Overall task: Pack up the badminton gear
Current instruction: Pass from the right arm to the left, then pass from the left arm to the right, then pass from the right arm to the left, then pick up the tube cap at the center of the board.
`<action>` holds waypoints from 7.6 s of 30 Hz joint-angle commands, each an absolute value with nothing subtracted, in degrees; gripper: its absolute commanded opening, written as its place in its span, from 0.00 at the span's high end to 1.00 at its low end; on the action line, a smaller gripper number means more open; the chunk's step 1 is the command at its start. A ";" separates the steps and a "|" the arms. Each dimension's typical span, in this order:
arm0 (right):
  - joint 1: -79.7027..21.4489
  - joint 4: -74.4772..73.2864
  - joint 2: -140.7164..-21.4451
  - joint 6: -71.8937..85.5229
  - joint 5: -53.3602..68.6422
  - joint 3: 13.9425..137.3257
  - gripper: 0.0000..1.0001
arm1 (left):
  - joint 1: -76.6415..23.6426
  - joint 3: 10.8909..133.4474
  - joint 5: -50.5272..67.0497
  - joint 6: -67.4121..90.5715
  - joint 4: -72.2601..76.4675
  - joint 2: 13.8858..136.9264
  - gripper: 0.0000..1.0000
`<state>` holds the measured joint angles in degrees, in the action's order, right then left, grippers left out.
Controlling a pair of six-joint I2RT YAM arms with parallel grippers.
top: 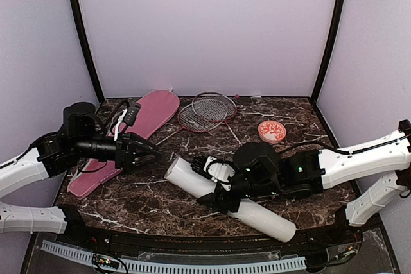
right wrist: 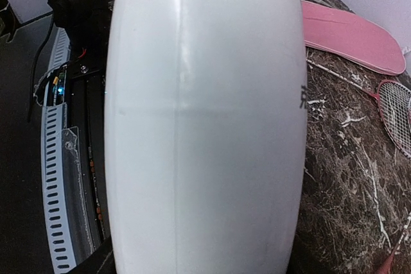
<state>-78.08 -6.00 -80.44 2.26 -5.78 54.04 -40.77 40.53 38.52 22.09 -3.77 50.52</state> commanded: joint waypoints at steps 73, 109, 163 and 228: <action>-73.03 21.62 -85.34 28.32 -39.48 60.12 0.33 | -62.83 40.05 13.27 27.43 37.99 81.12 0.43; -49.12 -7.28 -63.84 31.97 10.94 61.52 0.00 | -58.17 53.49 8.89 -5.21 -25.45 74.45 0.54; -48.87 -8.25 -69.13 29.99 38.10 56.13 1.00 | -62.05 50.20 6.46 -10.93 -19.66 72.10 0.19; -31.10 -31.78 -55.77 53.85 -10.57 24.07 0.75 | -58.97 50.10 2.16 -11.27 -18.29 71.88 0.44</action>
<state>-31.66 -36.01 -54.87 54.76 -11.09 24.51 -58.98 50.61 2.39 -10.50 -18.39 73.78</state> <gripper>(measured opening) 0.290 0.565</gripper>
